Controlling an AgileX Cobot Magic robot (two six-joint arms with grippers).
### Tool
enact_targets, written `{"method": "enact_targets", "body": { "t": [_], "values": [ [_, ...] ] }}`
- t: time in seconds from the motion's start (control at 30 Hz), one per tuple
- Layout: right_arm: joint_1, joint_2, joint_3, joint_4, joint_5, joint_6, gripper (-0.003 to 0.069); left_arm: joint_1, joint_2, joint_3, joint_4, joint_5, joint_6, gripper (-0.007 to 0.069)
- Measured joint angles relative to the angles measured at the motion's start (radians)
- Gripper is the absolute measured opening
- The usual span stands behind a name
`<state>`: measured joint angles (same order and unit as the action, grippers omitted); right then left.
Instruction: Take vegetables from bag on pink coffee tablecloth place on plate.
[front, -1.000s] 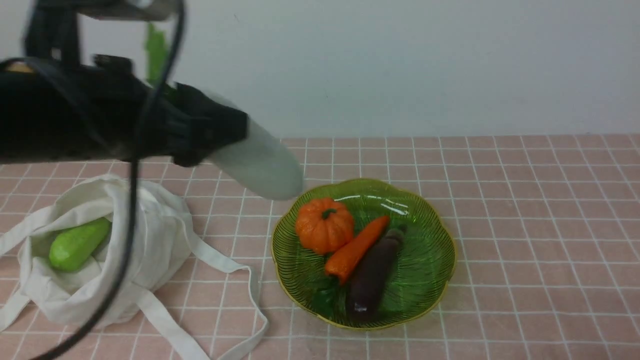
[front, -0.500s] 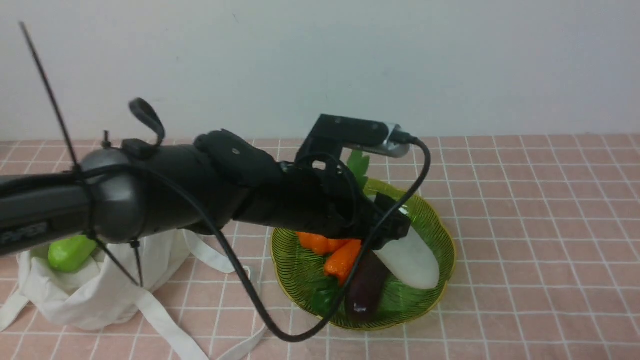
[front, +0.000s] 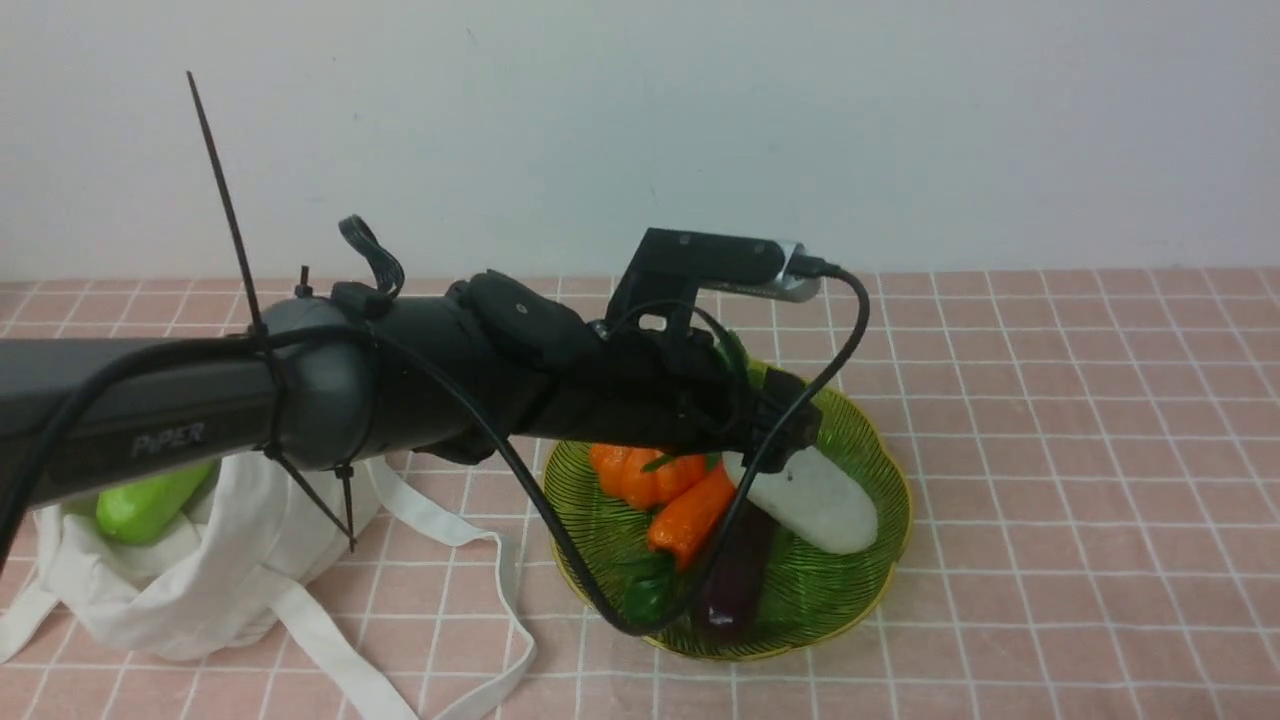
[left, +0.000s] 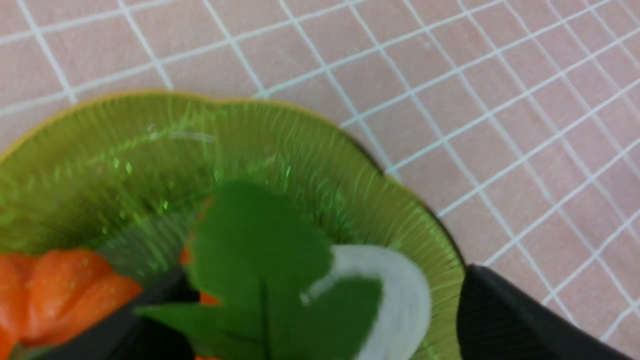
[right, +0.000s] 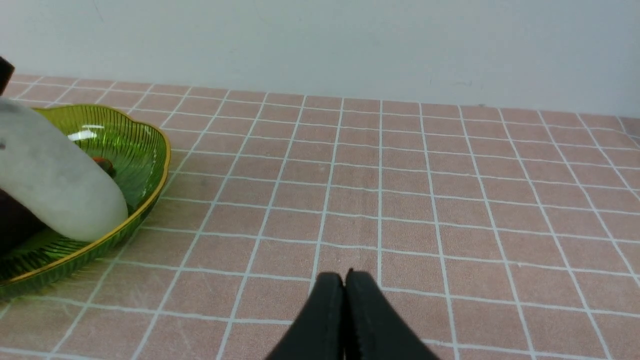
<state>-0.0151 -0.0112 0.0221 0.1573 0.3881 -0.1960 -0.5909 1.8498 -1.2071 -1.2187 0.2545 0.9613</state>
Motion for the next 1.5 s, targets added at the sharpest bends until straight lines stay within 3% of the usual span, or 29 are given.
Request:
{"method": "enact_targets", "body": {
  "t": [0.2,0.33,0.37,0.43,0.53,0.77,0.9,1.13,1.5],
  "values": [
    [0.0,0.0,0.0,0.0,0.0,0.0,-0.0015,0.002,-0.088,-0.011,0.065,0.02,-0.002,0.0566],
    [0.0,0.0,0.0,0.0,0.0,0.0,-0.0015,0.021,-0.222,-0.011,0.137,0.08,-0.051,0.0374],
    [0.0,0.0,0.0,0.0,0.0,0.0,-0.0015,0.033,-0.296,-0.011,0.188,0.11,-0.082,0.0248],
    [0.0,0.0,0.0,0.0,0.0,0.0,-0.0015,0.044,-0.392,-0.011,0.278,0.151,-0.133,0.0096],
    [0.0,0.0,0.0,0.0,0.0,0.0,-0.0015,0.047,-0.508,-0.007,0.393,0.188,-0.235,0.002],
    [0.0,0.0,0.0,0.0,0.0,0.0,-0.0015,0.047,-0.858,0.132,0.704,0.205,-0.576,-0.0005],
    [0.0,0.0,0.0,0.0,0.0,0.0,-0.0015,0.047,-1.016,0.228,0.822,0.186,-0.685,-0.0005],
    [0.0,0.0,0.0,0.0,0.0,0.0,-0.0015,0.047,-1.255,0.338,0.912,0.263,-0.717,-0.0005],
    [0.0,0.0,0.0,0.0,0.0,0.0,-0.0015,0.047,-1.397,0.338,1.002,0.312,-0.722,-0.0005]
  ]
}}
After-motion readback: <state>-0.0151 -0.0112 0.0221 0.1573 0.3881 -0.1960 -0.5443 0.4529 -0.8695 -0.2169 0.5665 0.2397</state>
